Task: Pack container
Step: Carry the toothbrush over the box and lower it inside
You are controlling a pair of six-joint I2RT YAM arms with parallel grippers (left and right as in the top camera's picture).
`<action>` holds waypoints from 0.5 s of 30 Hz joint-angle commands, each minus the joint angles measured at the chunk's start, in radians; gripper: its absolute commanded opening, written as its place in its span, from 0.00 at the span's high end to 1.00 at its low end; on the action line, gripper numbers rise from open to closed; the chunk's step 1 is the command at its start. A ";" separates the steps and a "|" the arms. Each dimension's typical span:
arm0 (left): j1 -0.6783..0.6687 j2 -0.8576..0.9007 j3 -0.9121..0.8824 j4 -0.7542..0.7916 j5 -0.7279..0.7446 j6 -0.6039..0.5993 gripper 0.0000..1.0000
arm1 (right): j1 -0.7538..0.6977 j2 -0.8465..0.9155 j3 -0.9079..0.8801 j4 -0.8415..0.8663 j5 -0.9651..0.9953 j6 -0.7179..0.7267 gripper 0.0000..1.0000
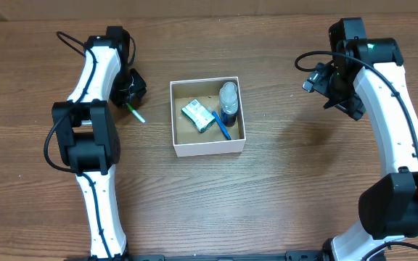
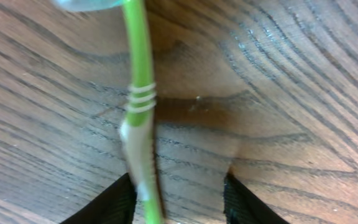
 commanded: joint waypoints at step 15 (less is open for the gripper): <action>-0.006 0.021 0.079 -0.137 -0.006 0.062 0.96 | -0.005 -0.012 0.003 0.004 -0.001 0.005 0.00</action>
